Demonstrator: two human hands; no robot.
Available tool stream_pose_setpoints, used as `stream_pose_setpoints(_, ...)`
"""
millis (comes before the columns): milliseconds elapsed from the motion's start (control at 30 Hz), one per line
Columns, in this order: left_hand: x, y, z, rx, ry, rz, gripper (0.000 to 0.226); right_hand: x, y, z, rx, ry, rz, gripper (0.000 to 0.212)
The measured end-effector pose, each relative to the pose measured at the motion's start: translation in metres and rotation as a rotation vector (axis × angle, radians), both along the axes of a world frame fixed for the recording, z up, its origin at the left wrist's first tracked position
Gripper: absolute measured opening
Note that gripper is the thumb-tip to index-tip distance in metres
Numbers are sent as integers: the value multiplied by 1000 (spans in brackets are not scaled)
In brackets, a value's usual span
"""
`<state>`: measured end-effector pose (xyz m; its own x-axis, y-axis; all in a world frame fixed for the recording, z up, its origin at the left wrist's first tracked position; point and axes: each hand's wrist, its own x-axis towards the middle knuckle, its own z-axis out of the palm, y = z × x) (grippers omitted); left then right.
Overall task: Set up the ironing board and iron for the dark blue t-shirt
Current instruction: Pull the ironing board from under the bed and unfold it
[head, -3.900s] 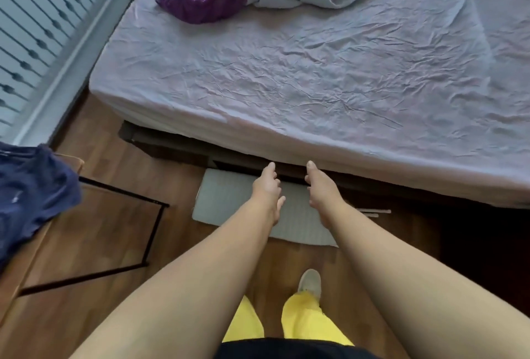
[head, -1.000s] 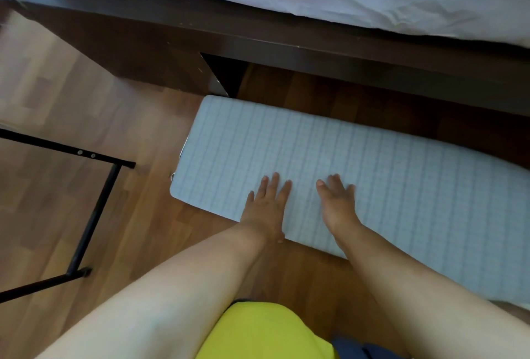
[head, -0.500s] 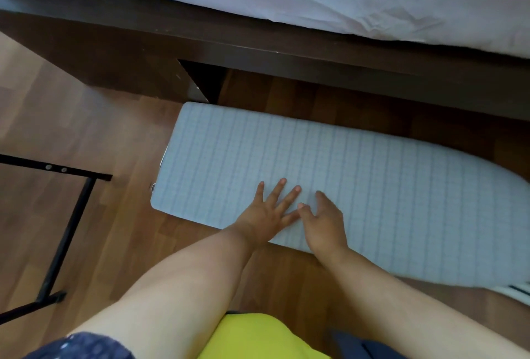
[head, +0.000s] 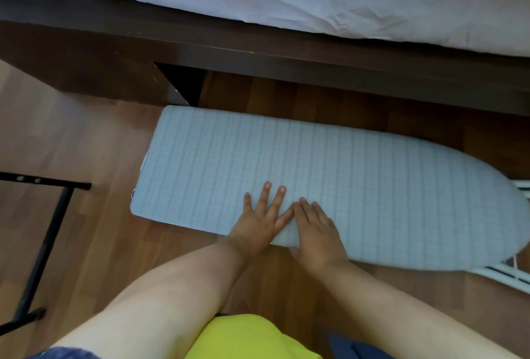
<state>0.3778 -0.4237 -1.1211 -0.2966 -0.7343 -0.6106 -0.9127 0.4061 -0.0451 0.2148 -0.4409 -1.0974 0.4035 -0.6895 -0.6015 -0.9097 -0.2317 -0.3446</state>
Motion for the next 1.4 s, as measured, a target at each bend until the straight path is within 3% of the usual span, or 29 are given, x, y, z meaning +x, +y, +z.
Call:
stream_pose_setpoints(133, 1, 1, 10, -2, 46, 6, 78, -9, -3, -5, -118, 149, 180, 100)
stream_pose_setpoints(267, 3, 1, 21, -62, 73, 14, 70, -14, -6, -5, -218, 239, 279, 88)
stream_pose_setpoints(500, 8, 0, 26, -115, 64, 149, 78, -16, -15, -1, -305, 263, 281, 83)
stream_pose_setpoints(833, -8, -24, 35, -156, 53, 171, 79, -27, -45, 8, -326, 312, 238, 86)
stream_pose_setpoints(1033, 8, -22, 46, -146, 33, 208, 86, -23, -49, 23, -310, 342, 316, 81)
stream_pose_setpoints(1400, 19, -44, 129, -27, 57, 158, 83, -20, -67, 100, -419, 386, 373, 60)
